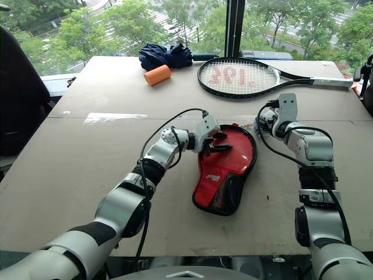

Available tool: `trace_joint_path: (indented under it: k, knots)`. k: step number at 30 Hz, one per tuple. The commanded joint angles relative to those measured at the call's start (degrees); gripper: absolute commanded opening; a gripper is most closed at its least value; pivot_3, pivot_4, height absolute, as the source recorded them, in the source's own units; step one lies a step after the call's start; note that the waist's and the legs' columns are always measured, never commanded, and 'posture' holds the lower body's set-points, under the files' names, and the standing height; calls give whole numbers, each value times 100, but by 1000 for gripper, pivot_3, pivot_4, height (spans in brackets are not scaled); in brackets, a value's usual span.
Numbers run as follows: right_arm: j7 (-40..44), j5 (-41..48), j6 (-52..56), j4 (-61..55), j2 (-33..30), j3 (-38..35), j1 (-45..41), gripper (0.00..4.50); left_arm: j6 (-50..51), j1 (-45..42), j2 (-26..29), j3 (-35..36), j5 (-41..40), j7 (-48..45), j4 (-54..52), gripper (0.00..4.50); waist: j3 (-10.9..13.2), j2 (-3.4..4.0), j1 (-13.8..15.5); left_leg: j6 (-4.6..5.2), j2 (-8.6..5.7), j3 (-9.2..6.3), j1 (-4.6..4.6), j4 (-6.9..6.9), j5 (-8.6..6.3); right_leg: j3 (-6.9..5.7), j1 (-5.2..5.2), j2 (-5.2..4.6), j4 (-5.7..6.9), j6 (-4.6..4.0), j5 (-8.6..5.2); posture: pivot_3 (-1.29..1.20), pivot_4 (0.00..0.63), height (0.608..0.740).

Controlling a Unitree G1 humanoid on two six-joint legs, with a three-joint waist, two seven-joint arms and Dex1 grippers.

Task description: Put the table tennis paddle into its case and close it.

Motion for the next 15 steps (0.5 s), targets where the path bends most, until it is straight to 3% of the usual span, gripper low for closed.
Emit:
trace_joint_path:
  k: [1,3,10,15]
  knots:
    - [-13,59,141,-513,-139,-196,91,1356,199,160,-13,-154,79,31,96,2590,0,0,0,0,0,0,0,0,0,0,0,0,0,0,0,0,150,740]
    - [-44,188,222,-858,-127,-376,180,216,203,186,-39,-177,88,34,90,2590,0,1,4,0,-1,0,-2,0,0,0,0,0,-1,0,0,0,150,740]
    - [59,733,705,-2122,-240,-981,874,29,292,268,-32,-206,110,38,28,2590,0,3,21,0,-3,-7,-5,0,0,-4,1,-2,-5,1,0,0,150,740]
    - [445,1119,1259,-2973,-733,-1041,1609,29,385,346,-25,-231,134,93,-21,2590,-2,7,20,0,-5,-6,-6,0,0,-3,1,-4,-7,0,-1,0,150,740]
